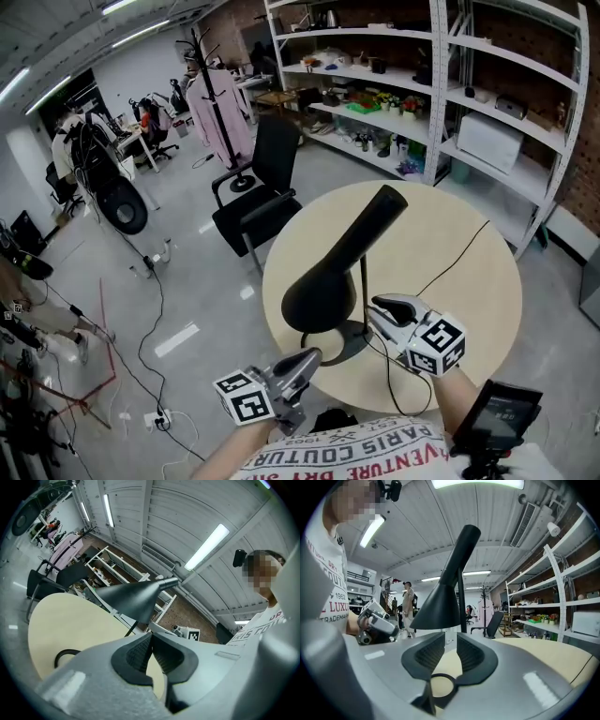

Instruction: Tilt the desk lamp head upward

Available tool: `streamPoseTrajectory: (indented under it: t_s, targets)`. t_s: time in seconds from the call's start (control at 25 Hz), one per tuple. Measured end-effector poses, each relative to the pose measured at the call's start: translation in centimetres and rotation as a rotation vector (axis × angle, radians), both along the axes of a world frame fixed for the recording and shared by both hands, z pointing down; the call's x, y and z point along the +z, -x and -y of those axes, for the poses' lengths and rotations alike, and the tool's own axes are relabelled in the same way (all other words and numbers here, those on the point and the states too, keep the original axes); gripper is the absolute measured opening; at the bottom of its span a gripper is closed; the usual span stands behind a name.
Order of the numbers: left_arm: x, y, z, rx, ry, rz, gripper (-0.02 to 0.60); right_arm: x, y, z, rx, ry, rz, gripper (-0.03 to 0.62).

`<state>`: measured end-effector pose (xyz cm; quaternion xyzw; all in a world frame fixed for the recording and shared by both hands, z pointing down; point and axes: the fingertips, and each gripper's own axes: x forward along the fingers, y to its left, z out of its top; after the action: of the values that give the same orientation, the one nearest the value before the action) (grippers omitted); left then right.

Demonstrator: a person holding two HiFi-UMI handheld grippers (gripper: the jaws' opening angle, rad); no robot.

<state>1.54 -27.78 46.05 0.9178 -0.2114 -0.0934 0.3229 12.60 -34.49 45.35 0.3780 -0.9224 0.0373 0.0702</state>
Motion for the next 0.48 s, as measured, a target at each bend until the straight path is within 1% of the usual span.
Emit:
streamPoseTrajectory:
  t_s: [0.04,0.12,0.28,0.48]
  targets:
    - [0.0,0.2,0.3,-0.004,0.004,-0.004,0.0,0.0,0.0,0.5,0.009,-0.003,-0.012,0.086]
    - [0.0,0.1,0.9,0.005,0.011,-0.021,0.035,0.1,-0.2,1.8,0.021,-0.006,-0.031,0.087]
    - [-0.2,0.1,1.6,0.017,0.021,-0.069,0.066,0.6,-0.4,2.9,0.028,-0.004,-0.053,0.087]
    - [-0.8,0.9,2.3,0.024,0.069,-0.193,0.097,0.9,0.3,3.5,0.022,0.002,-0.052,0.081]
